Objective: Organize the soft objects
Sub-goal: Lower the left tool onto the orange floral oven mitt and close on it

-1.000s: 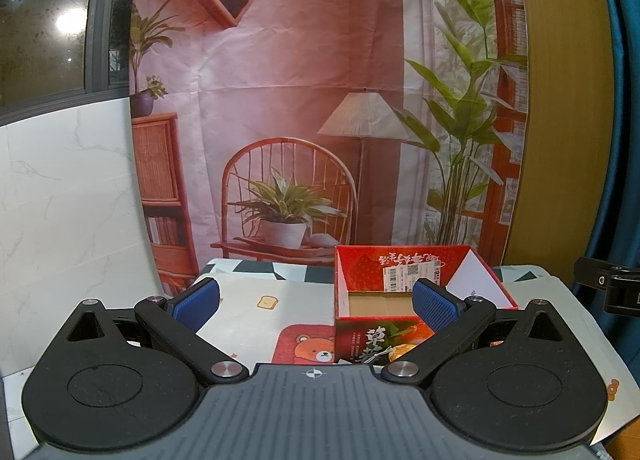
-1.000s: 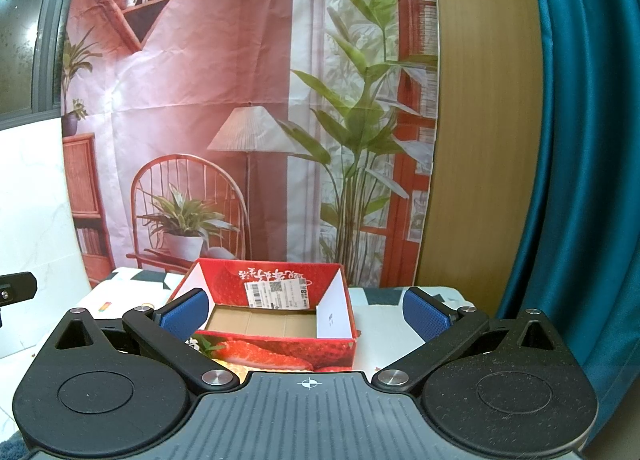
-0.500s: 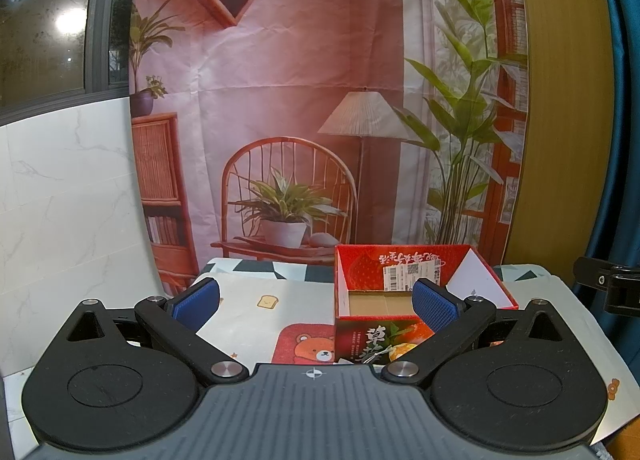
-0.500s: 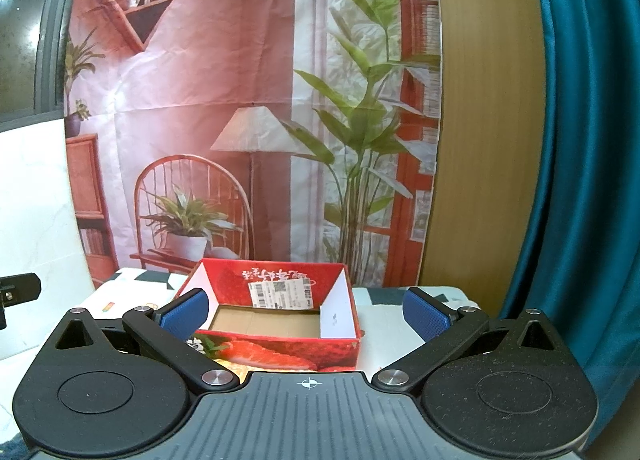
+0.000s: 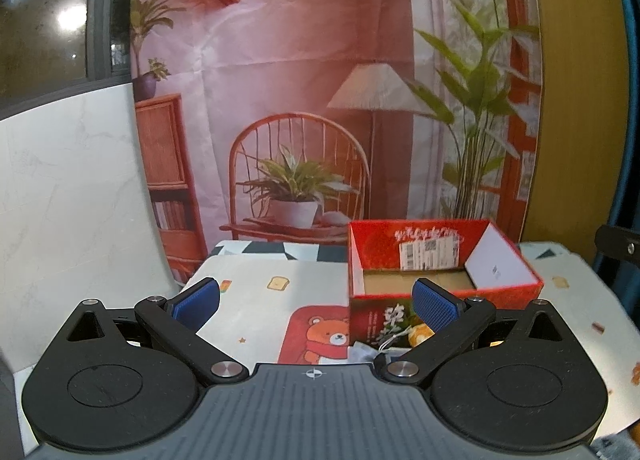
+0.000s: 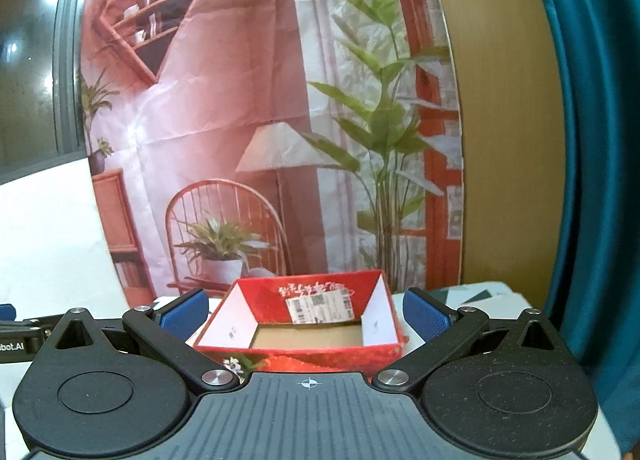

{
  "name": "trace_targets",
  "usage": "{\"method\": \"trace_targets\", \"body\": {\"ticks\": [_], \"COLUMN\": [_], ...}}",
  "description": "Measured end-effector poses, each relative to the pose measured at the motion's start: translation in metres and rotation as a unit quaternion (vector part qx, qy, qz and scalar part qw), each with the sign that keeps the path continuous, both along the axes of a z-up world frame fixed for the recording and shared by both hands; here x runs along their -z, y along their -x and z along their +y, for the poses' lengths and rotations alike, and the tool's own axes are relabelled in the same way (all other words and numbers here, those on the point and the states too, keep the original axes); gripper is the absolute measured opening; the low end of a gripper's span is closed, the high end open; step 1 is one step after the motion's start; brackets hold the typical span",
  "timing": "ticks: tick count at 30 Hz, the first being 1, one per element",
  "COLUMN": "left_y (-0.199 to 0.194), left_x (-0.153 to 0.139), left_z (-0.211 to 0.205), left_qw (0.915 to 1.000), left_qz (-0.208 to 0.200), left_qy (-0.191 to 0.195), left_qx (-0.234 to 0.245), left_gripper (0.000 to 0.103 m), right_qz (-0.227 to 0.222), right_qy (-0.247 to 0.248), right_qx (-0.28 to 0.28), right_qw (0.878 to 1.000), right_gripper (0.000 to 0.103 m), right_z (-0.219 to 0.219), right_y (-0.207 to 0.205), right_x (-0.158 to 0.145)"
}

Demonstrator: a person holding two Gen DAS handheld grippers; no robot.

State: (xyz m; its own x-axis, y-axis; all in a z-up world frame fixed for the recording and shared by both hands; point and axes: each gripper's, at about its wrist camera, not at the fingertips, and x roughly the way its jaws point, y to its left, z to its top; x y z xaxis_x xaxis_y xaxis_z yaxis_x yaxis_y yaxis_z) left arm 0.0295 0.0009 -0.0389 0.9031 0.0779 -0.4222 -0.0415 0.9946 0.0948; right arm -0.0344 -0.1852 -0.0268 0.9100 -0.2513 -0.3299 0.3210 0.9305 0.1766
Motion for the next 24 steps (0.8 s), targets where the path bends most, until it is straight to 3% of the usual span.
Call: {"method": "trace_targets", "body": {"ticks": [5,9,13,19,23,24], "left_y": [-0.018,-0.031,-0.042,-0.062,-0.069,-0.070], "left_x": [0.026,0.048,0.069,0.106,0.124,0.126], "left_z": [-0.006,-0.011,-0.013,-0.013,-0.013,-0.014], "left_qw": [0.9997,0.9992,0.9977,0.9890,0.9825,0.9815], "left_qz": [0.023,0.039,0.066,0.132,0.159,0.161], "left_qy": [-0.011,-0.010,0.006,0.049,0.079,0.084], "left_qx": [0.000,0.003,0.018,0.044,0.057,0.060], "left_gripper": [0.103,0.103,0.101,0.079,0.058,0.056], "right_qz": [0.019,0.040,0.060,0.083,0.116,0.123], "right_qy": [0.013,-0.023,-0.025,-0.055,-0.066,-0.064], "right_qx": [0.038,0.014,0.016,0.020,-0.002,-0.005], "right_qw": [0.999,0.999,0.998,0.995,0.991,0.990], "right_gripper": [0.103,0.103,0.103,0.102,0.087,0.082], "right_z": [-0.006,-0.021,-0.032,-0.050,-0.046,-0.042], "right_y": [-0.015,-0.027,-0.039,-0.046,-0.053,-0.053], "right_x": [0.030,0.062,0.089,0.135,0.167,0.171]}}
